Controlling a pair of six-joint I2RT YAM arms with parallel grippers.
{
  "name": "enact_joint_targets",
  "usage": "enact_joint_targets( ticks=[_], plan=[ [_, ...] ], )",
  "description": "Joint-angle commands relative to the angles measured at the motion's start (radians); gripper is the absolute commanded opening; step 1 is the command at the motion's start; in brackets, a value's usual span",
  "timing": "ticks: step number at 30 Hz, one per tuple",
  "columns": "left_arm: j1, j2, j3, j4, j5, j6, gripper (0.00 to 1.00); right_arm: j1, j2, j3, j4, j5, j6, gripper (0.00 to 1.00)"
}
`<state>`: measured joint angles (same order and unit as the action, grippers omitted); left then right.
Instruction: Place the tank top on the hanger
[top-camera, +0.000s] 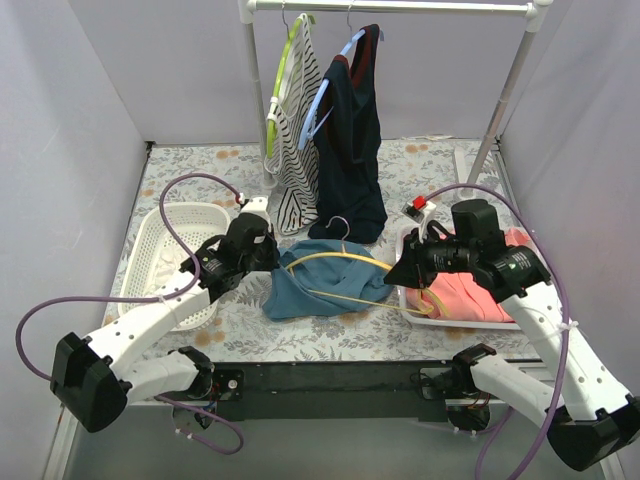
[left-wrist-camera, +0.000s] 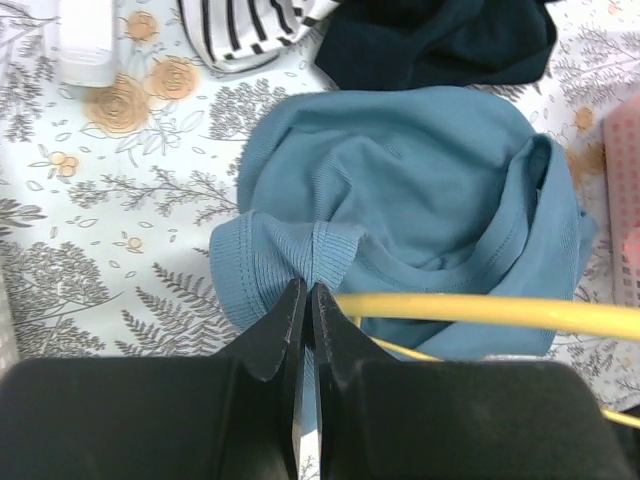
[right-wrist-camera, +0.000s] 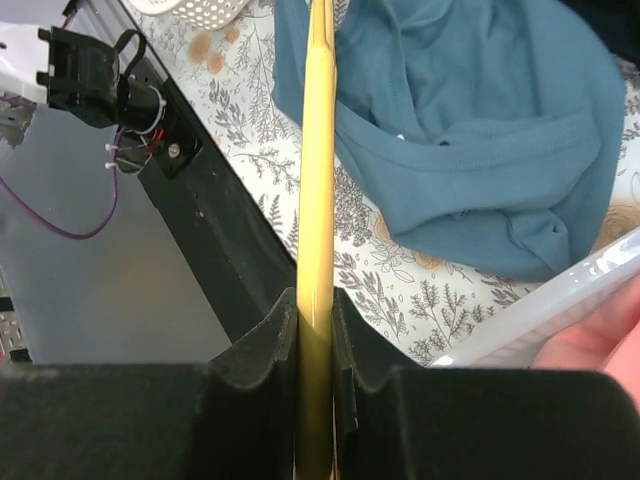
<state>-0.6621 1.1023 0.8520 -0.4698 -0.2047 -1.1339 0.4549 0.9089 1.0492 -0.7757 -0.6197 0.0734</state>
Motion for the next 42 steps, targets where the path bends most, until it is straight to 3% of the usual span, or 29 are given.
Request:
enact_joint_targets(
  ticks=[1,11,15,24,31,38,41,42],
  plan=[
    [0.006,-0.044,0.041,-0.033,-0.082,0.019,0.0,0.007,-0.05,-0.034,0.075,-0.071,0.005,0.01],
    [0.006,-0.163,0.009,0.059,0.146,0.092,0.0,0.007,-0.085,-0.127,0.286,-0.074,0.147,0.01],
    [0.006,-0.2,0.01,0.074,0.185,0.097,0.0,0.007,-0.103,-0.196,0.462,-0.081,0.216,0.01],
    [0.006,-0.223,0.016,0.057,0.146,0.072,0.0,0.039,-0.139,-0.363,0.766,-0.106,0.367,0.01],
    [0.006,-0.205,0.071,0.039,0.067,0.045,0.0,0.131,-0.186,-0.488,0.943,-0.028,0.365,0.01],
    [0.006,-0.222,0.087,0.027,0.111,0.042,0.0,0.2,-0.081,-0.532,1.17,0.063,0.367,0.01],
    [0.006,-0.231,0.087,0.011,0.087,0.042,0.09,0.218,-0.053,-0.529,1.216,0.086,0.356,0.01],
    [0.006,-0.243,0.087,0.014,0.09,0.045,0.26,0.219,-0.041,-0.532,1.234,0.093,0.356,0.01]
  ],
)
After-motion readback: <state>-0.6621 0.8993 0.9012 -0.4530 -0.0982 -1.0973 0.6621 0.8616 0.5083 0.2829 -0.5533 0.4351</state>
